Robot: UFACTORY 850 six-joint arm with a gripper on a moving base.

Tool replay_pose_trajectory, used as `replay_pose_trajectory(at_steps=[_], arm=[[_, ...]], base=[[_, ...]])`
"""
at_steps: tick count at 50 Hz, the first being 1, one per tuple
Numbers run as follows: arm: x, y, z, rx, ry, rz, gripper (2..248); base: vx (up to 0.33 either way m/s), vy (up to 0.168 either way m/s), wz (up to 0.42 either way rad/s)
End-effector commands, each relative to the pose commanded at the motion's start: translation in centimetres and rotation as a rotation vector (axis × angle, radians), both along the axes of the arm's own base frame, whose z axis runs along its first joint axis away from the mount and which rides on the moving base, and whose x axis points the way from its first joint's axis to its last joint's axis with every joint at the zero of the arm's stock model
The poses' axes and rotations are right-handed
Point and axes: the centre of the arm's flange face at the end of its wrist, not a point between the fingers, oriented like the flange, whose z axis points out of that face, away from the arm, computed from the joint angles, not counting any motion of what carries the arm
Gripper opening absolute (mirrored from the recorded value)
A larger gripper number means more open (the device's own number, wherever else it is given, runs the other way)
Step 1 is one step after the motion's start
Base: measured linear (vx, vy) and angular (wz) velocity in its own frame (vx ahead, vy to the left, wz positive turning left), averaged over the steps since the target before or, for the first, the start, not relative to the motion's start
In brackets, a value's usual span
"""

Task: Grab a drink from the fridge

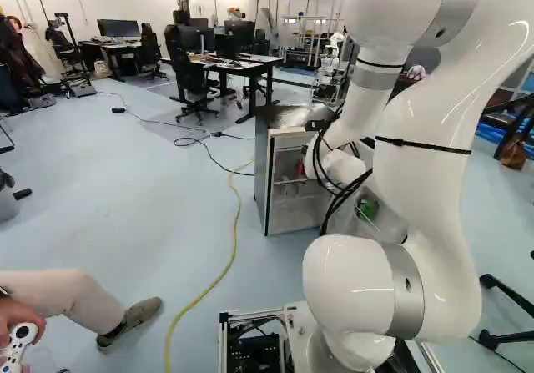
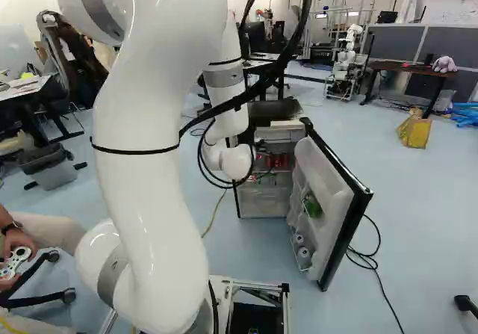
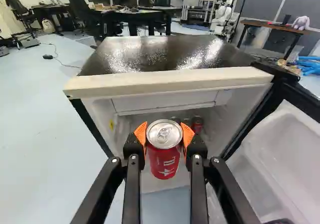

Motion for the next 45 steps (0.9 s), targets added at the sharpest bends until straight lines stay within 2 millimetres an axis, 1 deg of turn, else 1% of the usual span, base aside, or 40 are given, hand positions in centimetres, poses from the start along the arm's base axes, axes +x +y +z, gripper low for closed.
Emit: replay_pose_trajectory(at_steps=[45], arm=[[-1.1,0.2,3.7,-0.021,0.033,-0.006,93]], base=[[0.0,0.0,0.0]])
